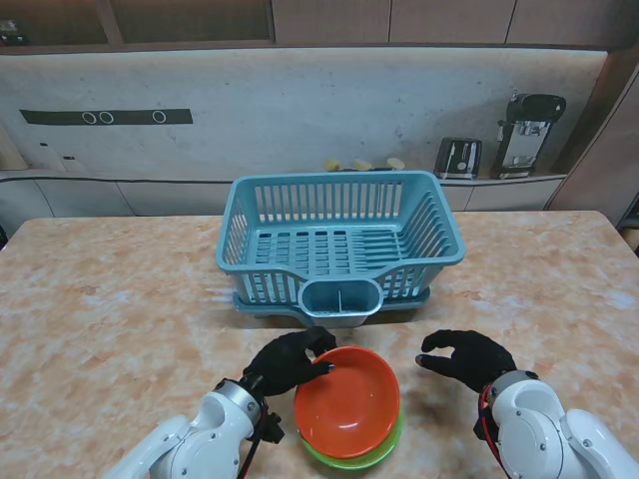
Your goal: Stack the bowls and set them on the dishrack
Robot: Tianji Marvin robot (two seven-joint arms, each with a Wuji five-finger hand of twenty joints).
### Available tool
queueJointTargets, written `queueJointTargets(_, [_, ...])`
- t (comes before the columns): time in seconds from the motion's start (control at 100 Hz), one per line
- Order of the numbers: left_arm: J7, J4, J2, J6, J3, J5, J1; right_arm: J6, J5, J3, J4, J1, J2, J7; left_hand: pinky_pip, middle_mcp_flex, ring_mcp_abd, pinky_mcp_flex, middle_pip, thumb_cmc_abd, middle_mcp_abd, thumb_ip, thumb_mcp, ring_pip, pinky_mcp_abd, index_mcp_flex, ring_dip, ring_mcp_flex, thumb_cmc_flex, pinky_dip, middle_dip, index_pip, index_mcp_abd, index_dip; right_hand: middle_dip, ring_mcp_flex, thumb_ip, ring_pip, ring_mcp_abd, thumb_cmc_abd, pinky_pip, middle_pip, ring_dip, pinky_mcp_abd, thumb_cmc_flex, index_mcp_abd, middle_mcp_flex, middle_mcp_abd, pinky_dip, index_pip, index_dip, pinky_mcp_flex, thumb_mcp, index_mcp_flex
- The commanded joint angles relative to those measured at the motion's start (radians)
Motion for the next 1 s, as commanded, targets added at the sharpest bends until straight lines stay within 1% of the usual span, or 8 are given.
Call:
queueJointTargets(0.0, [-0.011,-0.01,-0.002,-0.011,0.0,0.007,0.003,-0.004,0.001,-0.001,-0.002,-0.011,-0.007,0.012,-0.021,-0.062,0.019,-0.031,0.026,0.044,-0.001,0.047,-0.057,-0.024,0.025,-0.014,-0.031,-0.029,0.048,0.035,-0.044,-0.026,-0.015,-0.021,0.007,0.017,0.021,-0.001,-0.002,0.029,0.002,-0.012,-0.007,-0.003,-0.03,-0.024,0.011,-0.02,0.015,0.007,0.008,-0.004,-0.009,0.02])
queueJointTargets(0.12, [-0.002,-0.019,-0.001,-0.026,-0.007,0.028,0.012,-0.003,0.002,-0.001,-0.002,-0.011,-0.007,0.013,-0.057,-0.11,0.067,-0.111,0.038,0.055,0.001,0.042,-0.116,-0.117,0.06,-0.002,-0.107,-0.09,0.012,0.084,-0.216,-0.096,-0.015,-0.071,0.007,0.017,0.021,-0.001,0.0,0.03,0.002,-0.012,-0.007,-0.003,-0.03,-0.023,0.01,-0.021,0.015,0.007,0.008,-0.005,-0.009,0.02])
queueJointTargets(0.2, [0.007,-0.027,0.0,-0.038,-0.014,0.048,0.021,-0.004,0.001,-0.001,-0.002,-0.011,-0.007,0.013,-0.073,-0.125,0.086,-0.155,0.018,0.07,-0.002,0.035,-0.125,-0.179,0.077,0.009,-0.159,-0.128,-0.025,0.101,-0.25,-0.146,-0.016,-0.095,0.007,0.017,0.021,0.0,0.001,0.03,0.002,-0.012,-0.006,-0.003,-0.03,-0.023,0.01,-0.02,0.015,0.007,0.008,-0.004,-0.009,0.02])
queueJointTargets(0.31, [0.025,-0.041,0.001,-0.05,-0.025,0.076,0.035,-0.003,0.0,-0.001,-0.003,-0.011,-0.007,0.013,-0.116,-0.141,0.112,-0.255,-0.016,0.09,-0.002,0.028,-0.135,-0.241,0.131,0.025,-0.222,-0.185,-0.07,0.137,-0.282,-0.203,-0.016,-0.118,0.007,0.016,0.021,-0.001,-0.001,0.03,0.002,-0.012,-0.007,-0.003,-0.03,-0.024,0.01,-0.021,0.015,0.007,0.008,-0.004,-0.009,0.02])
queueJointTargets(0.51, [0.054,-0.066,0.004,-0.062,-0.048,0.152,0.06,-0.003,0.0,-0.001,-0.003,-0.011,-0.007,0.013,-0.197,-0.141,0.119,-0.359,-0.061,0.115,0.0,0.022,-0.143,-0.321,0.184,0.057,-0.302,-0.234,-0.12,0.163,-0.326,-0.265,-0.02,-0.153,0.006,0.017,0.021,-0.001,0.0,0.029,0.002,-0.013,-0.007,-0.003,-0.029,-0.024,0.009,-0.02,0.015,0.008,0.008,-0.004,-0.009,0.021])
queueJointTargets(0.79, [0.078,-0.113,0.006,-0.042,-0.089,0.214,0.11,-0.003,0.0,-0.001,-0.003,-0.011,-0.007,0.013,-0.23,-0.12,0.109,-0.383,-0.067,0.128,0.013,0.025,-0.143,-0.353,0.188,0.095,-0.342,-0.238,-0.142,0.169,-0.341,-0.298,0.016,-0.184,0.007,0.018,0.021,0.0,-0.001,0.029,0.002,-0.012,-0.006,-0.002,-0.029,-0.025,0.011,-0.02,0.015,0.008,0.009,-0.004,-0.008,0.021])
queueJointTargets(0.94, [0.076,-0.13,0.009,-0.032,-0.11,0.237,0.138,-0.003,0.0,-0.001,-0.003,-0.011,-0.007,0.013,-0.258,-0.104,0.102,-0.386,-0.072,0.137,0.036,0.035,-0.142,-0.369,0.172,0.129,-0.377,-0.236,-0.181,0.163,-0.361,-0.324,0.06,-0.22,0.007,0.019,0.021,0.0,-0.001,0.028,0.002,-0.012,-0.006,-0.002,-0.029,-0.026,0.012,-0.02,0.015,0.009,0.009,-0.004,-0.009,0.022])
queueJointTargets(0.99, [0.07,-0.133,0.011,-0.025,-0.114,0.246,0.145,-0.003,0.0,-0.001,-0.003,-0.011,-0.007,0.013,-0.268,-0.099,0.109,-0.387,-0.075,0.118,0.045,0.039,-0.142,-0.373,0.168,0.144,-0.39,-0.235,-0.202,0.16,-0.371,-0.334,0.078,-0.24,0.007,0.019,0.021,0.0,-0.001,0.028,0.002,-0.012,-0.006,-0.003,-0.028,-0.025,0.012,-0.02,0.015,0.009,0.009,-0.004,-0.008,0.022])
